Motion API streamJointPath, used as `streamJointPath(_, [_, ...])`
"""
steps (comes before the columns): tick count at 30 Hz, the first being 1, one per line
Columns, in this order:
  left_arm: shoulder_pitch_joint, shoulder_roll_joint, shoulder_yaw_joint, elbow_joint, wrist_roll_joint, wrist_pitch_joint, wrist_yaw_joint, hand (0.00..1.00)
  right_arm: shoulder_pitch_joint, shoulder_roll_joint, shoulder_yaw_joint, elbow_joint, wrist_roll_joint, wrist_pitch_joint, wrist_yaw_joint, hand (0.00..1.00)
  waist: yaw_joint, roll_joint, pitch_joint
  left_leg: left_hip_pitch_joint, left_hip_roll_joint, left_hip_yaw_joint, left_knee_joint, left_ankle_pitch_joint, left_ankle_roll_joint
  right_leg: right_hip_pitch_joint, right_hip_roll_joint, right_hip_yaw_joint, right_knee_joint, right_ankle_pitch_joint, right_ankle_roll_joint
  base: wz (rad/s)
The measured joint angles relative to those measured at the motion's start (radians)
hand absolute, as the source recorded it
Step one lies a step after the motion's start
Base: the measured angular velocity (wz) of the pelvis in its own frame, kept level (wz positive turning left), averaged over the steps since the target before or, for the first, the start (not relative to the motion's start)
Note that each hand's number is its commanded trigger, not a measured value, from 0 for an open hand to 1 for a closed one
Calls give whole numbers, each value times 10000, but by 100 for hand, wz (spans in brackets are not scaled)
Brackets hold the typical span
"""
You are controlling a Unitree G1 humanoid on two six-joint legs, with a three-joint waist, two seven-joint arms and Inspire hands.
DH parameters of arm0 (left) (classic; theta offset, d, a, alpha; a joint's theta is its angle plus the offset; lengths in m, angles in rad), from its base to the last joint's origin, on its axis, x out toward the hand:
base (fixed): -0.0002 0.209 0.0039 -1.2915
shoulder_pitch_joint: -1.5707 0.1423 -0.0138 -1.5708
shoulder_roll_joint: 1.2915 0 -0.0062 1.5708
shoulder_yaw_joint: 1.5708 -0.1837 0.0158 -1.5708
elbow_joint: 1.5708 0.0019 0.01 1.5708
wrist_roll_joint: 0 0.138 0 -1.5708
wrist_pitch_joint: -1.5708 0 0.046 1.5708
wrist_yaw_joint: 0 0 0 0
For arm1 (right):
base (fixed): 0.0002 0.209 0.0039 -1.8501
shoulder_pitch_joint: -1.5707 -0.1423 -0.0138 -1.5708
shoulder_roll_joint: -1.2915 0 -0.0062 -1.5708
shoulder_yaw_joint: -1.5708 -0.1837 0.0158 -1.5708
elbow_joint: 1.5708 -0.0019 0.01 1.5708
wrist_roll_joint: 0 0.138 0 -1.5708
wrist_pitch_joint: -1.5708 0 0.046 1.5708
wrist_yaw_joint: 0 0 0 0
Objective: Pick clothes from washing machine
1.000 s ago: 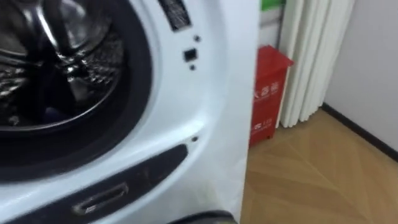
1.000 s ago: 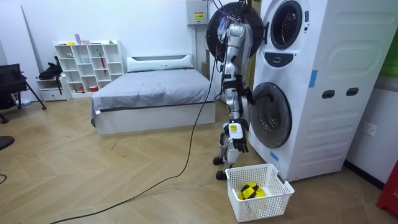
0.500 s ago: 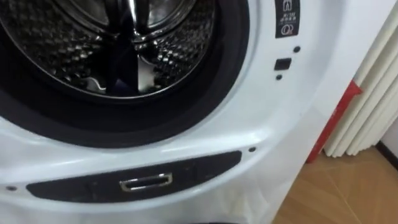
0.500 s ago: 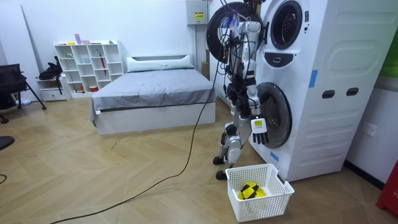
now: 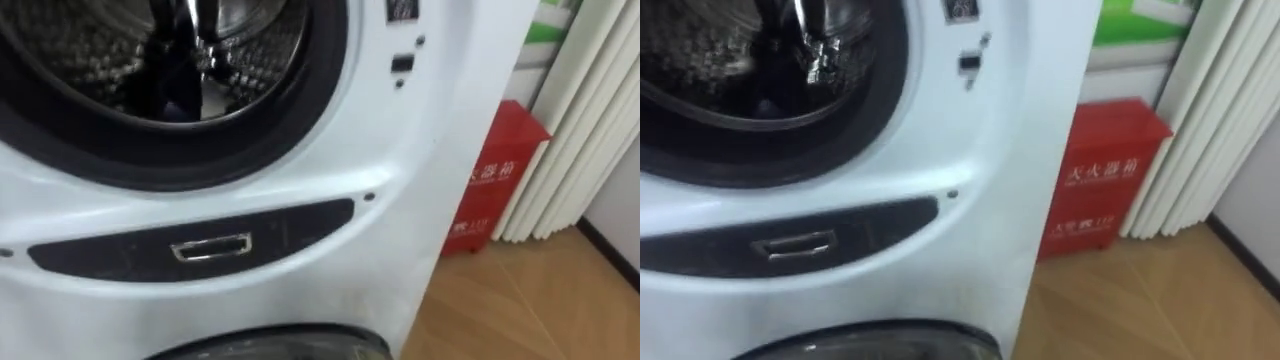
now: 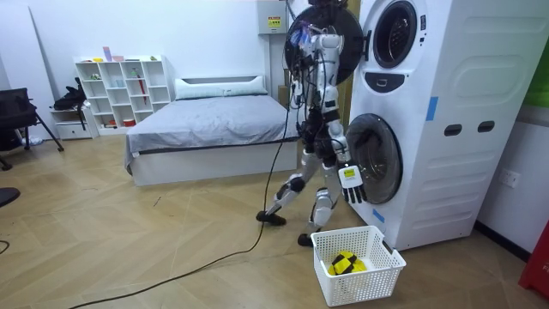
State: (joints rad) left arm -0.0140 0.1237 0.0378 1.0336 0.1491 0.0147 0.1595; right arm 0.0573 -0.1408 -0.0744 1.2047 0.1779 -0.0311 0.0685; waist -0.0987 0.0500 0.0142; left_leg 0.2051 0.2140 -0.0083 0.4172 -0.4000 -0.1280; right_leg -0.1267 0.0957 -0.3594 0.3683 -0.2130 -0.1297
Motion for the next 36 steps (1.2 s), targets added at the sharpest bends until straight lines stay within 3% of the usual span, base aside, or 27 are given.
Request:
streamJointPath(2, [-253,-30,-276,-29,31,-5,-7,0,-12,12,-189,-117,-11,7,18,0,-95,88,-20,136,-32,18,-1115,-272,88,-389,-101,-13,35,373,153,29])
streamJointPath(3, [-403,-41,-453,-61,26,0,-16,0,-6,21,-380,-207,-26,34,97,0,-139,61,-40,75,-218,24,-1617,-296,216,-668,-258,101,37,665,316,13])
streamJointPath(5, [-342,-107,-535,-66,81,23,-52,0,44,28,-625,-278,-26,99,231,0,-79,-37,-97,-128,-655,25,-1862,-76,765,-857,-524,379,-314,1277,520,-7])
streamJointPath(7, [-107,-151,-578,226,0,20,-68,0,175,26,-666,-277,101,110,243,0,-66,-129,-120,-279,-1210,63,-1957,279,1365,-692,-792,947,-1198,2213,889,-15])
streamJointPath(8, [-73,-145,-626,352,-4,24,-72,0,208,24,-660,-280,184,108,243,0,-68,-160,-135,-336,-1327,118,-1963,363,1511,-655,-865,1088,-1405,2461,962,-4])
streamJointPath(10, [153,-127,-676,666,-244,-14,-99,0,331,26,-653,-291,609,105,210,0,-90,-317,-112,-532,-1804,511,-1977,637,1940,-587,-1204,1568,-1924,3271,1334,-2])
streamJointPath(11, [207,-101,-666,754,-372,-23,-99,0,383,34,-655,-296,762,105,226,0,-83,-360,-104,-576,-1869,688,-1921,675,2001,-560,-1316,1699,-1920,3320,1391,22])
streamJointPath(12, [359,-92,-638,904,-609,-35,-94,0,533,38,-691,-305,1109,94,213,0,-108,-333,-82,-636,-1882,1078,-1789,696,2037,-488,-1531,1709,-1240,2788,1579,41])
streamJointPath(13, [584,-91,-578,901,-797,-95,-78,0,720,37,-873,-285,1434,79,209,0,-133,-428,-93,-641,-1849,1473,-1817,771,2038,-431,-1710,1654,-100,1982,1621,47])
streamJointPath(15, [796,-114,-233,934,-1041,-215,-19,0,890,26,-1056,-267,1470,67,172,0,-6,-413,-102,-602,-1835,1735,-1989,979,2033,-11,-1870,1702,876,1182,1688,26])
streamJointPath(18, [1323,33,512,845,-1631,-255,360,0,1065,28,-993,-63,1449,47,127,0,307,-512,-101,-498,-1897,1970,-2144,1132,1988,1172,-1802,1742,590,455,1768,-22])
streamJointPath(21, [1389,157,1686,735,-2658,-247,739,0,1262,27,-931,-17,1325,55,90,0,651,-541,-134,-482,-1953,2338,-2148,1151,1871,1794,-1571,1988,-1021,439,1732,-48])
streamJointPath(23, [1376,274,2484,391,-3236,-243,868,0,1280,-26,-1048,-42,1178,83,117,0,778,-459,-147,-455,-1868,2475,-2169,1177,1775,1857,-1408,2178,-1324,562,1630,-37])
streamJointPath(27, [1044,1092,3936,-1352,-4751,-278,1481,0,1242,-264,-1581,-386,333,63,60,0,913,-260,-187,-371,-1717,2526,-2345,1283,1600,1956,-1204,2190,-1612,694,1465,-7])
streamJointPath(28, [954,1377,4139,-1882,-5145,-384,1623,0,1254,-335,-1889,-441,290,-20,69,0,1033,-139,-179,-345,-1694,2549,-2413,1308,1565,1959,-1166,2201,-1656,708,1446,-5])
streamJointPath(31, [925,1838,4927,-3197,-5812,-486,1979,0,1311,-506,-2335,-629,204,-29,-32,0,1202,189,-191,-290,-1666,2535,-2544,1348,1505,1914,-1106,2193,-1658,689,1442,-2])
streamJointPath(33, [919,1903,5364,-4140,-6122,-527,2278,0,1325,-533,-2503,-682,122,-28,-133,0,1248,296,-216,-400,-1669,2487,-2547,1356,1493,1806,-1094,2191,-1666,683,1443,2])
streamJointPath(35, [929,1912,5515,-5079,-6165,-591,2559,0,1416,-533,-2534,-734,135,-29,-140,0,1369,384,-172,-425,-1694,2342,-2503,1401,1493,1782,-1113,2151,-1666,677,1437,9])
streamJointPath(36, [937,1935,5512,-5733,-6167,-590,2709,0,1551,-499,-2497,-922,125,-11,-85,0,1430,390,-176,-445,-1718,2078,-2496,1416,1492,1792,-1121,2052,-1663,675,1436,14])
